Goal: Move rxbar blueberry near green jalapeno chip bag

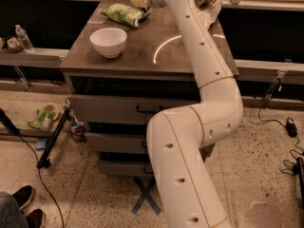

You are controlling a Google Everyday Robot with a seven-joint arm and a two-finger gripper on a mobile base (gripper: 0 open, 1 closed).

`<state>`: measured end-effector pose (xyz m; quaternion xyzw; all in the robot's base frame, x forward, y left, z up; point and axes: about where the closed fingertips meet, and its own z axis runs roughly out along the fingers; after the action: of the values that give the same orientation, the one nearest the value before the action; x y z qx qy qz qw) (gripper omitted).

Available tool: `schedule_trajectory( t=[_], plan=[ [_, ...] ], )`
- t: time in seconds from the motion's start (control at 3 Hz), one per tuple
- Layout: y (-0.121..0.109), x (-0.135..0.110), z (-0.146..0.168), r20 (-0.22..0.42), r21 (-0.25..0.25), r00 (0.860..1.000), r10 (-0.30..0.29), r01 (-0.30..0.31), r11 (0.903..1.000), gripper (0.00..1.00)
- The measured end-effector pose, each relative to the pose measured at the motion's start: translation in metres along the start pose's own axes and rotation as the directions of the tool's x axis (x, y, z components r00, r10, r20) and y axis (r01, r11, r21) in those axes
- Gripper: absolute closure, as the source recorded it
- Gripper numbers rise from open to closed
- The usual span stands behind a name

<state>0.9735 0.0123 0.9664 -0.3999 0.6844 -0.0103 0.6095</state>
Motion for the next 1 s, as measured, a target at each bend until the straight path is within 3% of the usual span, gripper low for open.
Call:
schedule_trajectory(
  t=[0.33,0.67,1.0],
  plan=[
    [0.0060,-0.0009,0.0065,0.007,-0.016,1.000,-0.011,0.011,0.9998,1.00],
    [0.0090,-0.0010,0.0098,0.015,-0.022,1.000,-0.025,0.025,0.9994,0.84],
    [0.0109,0.0004,0.0117,0.013,-0.026,0.999,-0.040,0.041,0.9988,0.53]
  ],
)
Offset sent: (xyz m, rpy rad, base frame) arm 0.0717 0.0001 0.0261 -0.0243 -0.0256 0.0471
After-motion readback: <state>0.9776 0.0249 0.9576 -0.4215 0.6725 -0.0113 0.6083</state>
